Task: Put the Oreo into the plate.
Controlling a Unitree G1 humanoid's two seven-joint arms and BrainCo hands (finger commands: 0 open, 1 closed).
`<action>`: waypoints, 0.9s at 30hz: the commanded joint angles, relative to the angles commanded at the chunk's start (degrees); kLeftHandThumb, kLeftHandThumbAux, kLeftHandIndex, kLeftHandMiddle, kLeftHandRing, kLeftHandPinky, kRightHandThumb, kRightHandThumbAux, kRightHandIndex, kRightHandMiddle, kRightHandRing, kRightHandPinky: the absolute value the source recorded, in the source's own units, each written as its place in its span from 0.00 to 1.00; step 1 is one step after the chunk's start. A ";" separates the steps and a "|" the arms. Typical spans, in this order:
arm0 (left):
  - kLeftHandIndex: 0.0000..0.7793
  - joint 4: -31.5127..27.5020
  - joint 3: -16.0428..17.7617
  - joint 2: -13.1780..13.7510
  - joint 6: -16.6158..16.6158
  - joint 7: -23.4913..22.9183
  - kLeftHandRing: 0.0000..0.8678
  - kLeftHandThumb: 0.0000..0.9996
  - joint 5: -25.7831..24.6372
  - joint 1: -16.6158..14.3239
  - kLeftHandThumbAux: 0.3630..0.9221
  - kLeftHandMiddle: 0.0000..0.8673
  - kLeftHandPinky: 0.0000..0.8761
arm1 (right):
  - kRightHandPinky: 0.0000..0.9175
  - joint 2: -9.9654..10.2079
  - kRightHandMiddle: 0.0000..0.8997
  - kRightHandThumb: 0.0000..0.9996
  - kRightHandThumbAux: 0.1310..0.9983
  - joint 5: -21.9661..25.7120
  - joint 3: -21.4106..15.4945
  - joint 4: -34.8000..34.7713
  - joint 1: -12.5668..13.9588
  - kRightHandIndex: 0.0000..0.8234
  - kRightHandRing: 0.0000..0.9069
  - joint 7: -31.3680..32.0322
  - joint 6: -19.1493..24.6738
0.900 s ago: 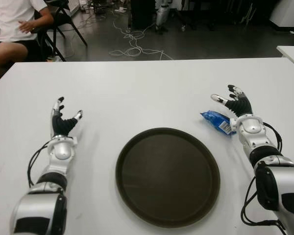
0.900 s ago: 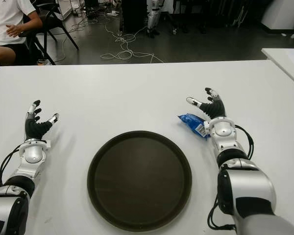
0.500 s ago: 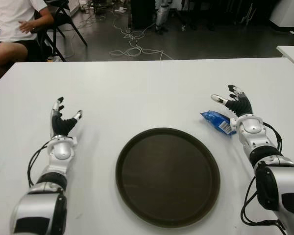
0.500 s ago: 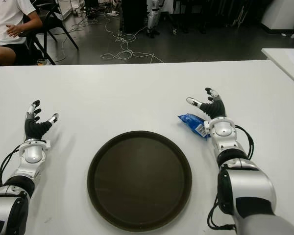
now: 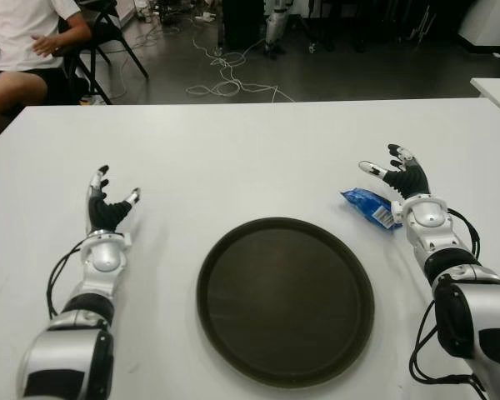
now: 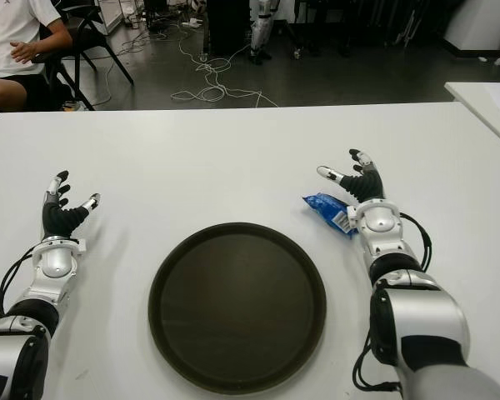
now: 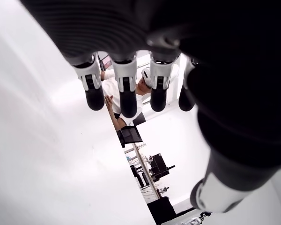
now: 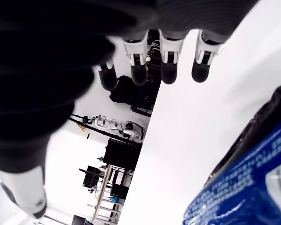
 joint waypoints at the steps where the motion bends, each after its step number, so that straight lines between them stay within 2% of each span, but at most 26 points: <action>1: 0.08 -0.01 -0.01 0.01 -0.02 -0.03 0.09 0.00 0.01 0.01 0.77 0.10 0.08 | 0.03 0.01 0.11 0.00 0.63 0.06 -0.05 0.00 0.00 0.15 0.06 0.07 0.01; 27: 0.08 -0.11 -0.39 0.19 0.30 0.23 0.09 0.00 0.48 0.00 0.75 0.11 0.07 | 0.03 -0.05 0.10 0.00 0.62 -0.51 0.41 -0.07 0.10 0.14 0.05 -0.21 -0.54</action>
